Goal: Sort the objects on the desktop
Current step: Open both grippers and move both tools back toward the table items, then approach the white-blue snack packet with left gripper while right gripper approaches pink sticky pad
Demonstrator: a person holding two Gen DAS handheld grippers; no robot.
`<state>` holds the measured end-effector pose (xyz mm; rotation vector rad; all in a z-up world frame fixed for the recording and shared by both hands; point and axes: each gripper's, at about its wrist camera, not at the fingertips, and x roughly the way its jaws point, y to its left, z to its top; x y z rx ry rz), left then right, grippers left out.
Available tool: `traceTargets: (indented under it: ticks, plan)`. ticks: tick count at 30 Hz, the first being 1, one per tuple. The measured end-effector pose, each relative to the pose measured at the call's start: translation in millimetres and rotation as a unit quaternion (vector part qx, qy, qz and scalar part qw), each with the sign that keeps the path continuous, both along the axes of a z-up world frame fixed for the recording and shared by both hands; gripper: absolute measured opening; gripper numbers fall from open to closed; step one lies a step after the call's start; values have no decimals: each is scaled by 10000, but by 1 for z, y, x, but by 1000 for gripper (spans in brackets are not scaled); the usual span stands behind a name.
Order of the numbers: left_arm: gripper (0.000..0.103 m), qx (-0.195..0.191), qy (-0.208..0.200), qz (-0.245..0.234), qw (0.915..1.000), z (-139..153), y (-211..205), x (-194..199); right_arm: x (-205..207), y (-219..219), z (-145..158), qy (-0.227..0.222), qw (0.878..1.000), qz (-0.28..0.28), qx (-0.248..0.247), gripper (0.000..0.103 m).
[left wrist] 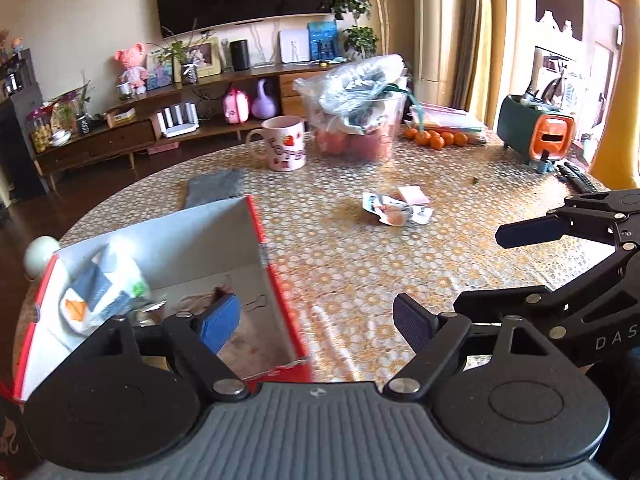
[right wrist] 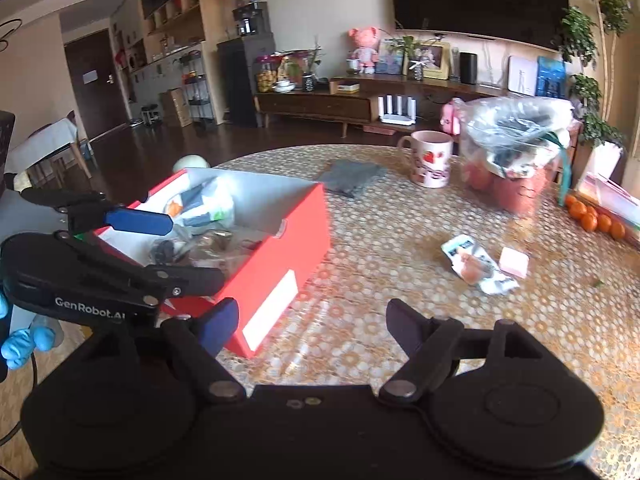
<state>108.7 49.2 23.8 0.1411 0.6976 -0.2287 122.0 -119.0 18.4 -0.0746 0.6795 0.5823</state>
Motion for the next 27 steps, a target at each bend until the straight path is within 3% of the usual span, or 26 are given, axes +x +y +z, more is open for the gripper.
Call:
traceTargets:
  ticks: [8,13,21,27]
  plan:
    - [85,-124,166,-354,9992,-17,-48,14,3,-56,-14,10,9988,-444,-195,84]
    - [93,-207,249,-496,9982,-28,-71,29,11,-90,-25,59,9966,-767,-303,85]
    - [102,-165,271,-616,9976,-46,-106,60,41,-133,-41,128,9927,-1108,-460,85]
    - [102,-66,269,-681,9973,-59,-127,90,69,-157,-52,210,9901,-1283,-526,85]
